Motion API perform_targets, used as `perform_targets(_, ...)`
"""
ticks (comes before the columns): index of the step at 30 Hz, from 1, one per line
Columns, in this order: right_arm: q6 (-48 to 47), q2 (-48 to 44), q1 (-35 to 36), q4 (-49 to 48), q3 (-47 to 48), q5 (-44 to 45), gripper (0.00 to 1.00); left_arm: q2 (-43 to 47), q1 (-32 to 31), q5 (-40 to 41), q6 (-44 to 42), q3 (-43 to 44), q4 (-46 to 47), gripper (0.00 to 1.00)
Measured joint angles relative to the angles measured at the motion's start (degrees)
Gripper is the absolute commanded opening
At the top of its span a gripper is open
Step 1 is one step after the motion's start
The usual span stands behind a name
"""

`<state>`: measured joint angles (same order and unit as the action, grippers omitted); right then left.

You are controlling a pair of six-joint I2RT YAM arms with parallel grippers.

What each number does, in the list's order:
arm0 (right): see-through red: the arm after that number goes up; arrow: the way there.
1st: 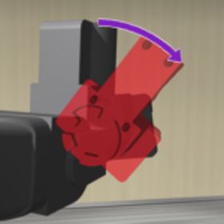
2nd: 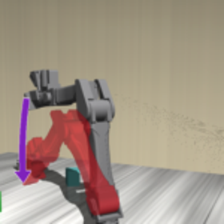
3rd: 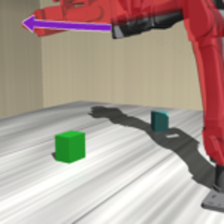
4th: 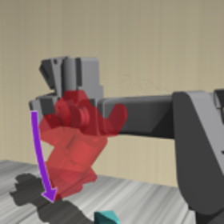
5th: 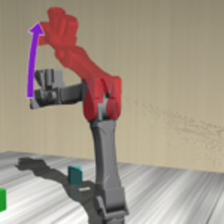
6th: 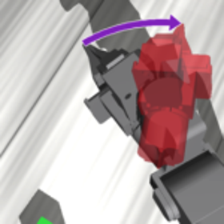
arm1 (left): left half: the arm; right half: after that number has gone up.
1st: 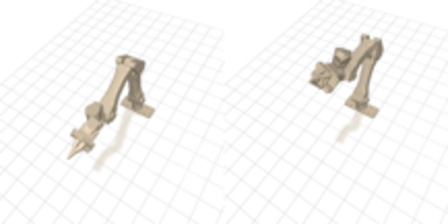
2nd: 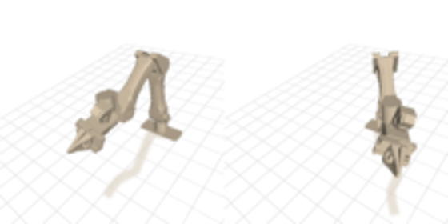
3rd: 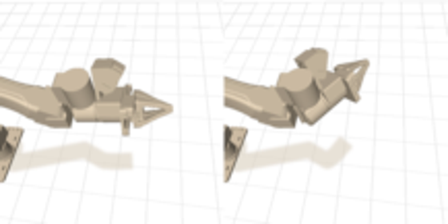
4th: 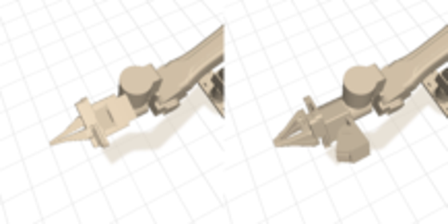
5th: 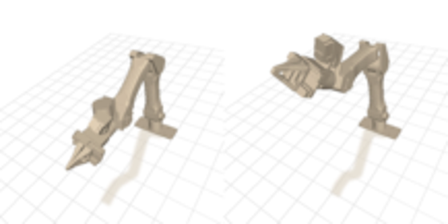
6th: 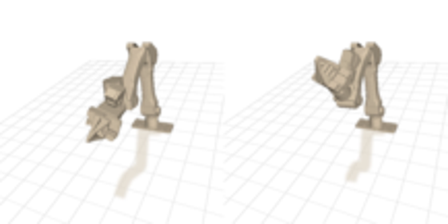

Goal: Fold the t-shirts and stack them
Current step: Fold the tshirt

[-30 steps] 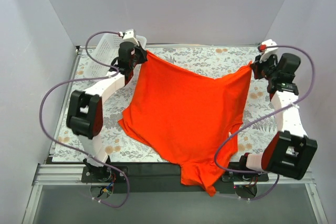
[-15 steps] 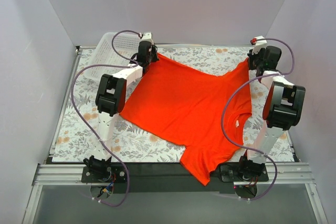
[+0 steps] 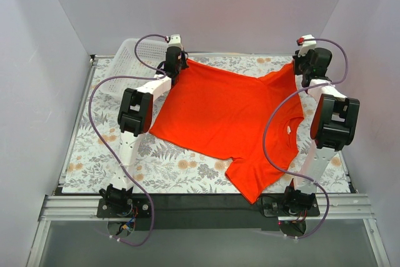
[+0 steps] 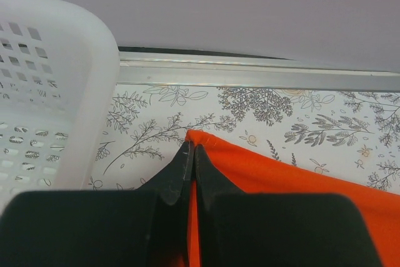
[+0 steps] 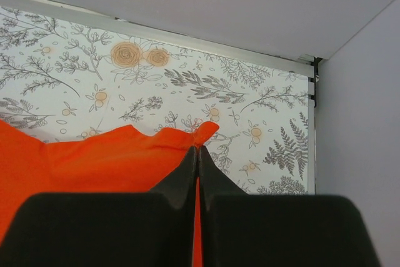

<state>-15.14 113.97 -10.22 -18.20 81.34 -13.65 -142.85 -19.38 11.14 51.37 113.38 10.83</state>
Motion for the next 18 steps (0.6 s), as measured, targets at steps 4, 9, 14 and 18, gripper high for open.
perform_targets(4,0.2,-3.1,0.0,0.1,-4.1,-1.1,0.01,-0.1,0.2,0.0,-0.3,0.0,0.4,0.0)
perform_targets(9,0.4,-11.3,0.0,0.2,-10.8,-3.1,0.01,-0.1,0.3,-0.4,-1.1,0.1,1.7,0.0)
perform_targets(14,0.6,-20.9,0.0,-0.5,-16.6,-5.6,0.01,0.1,0.3,-1.0,-2.2,-1.8,5.0,0.0)
perform_targets(18,0.9,-26.6,0.0,-1.1,-21.7,-7.1,0.01,1.7,0.3,-1.3,-3.1,-8.0,8.0,0.0)
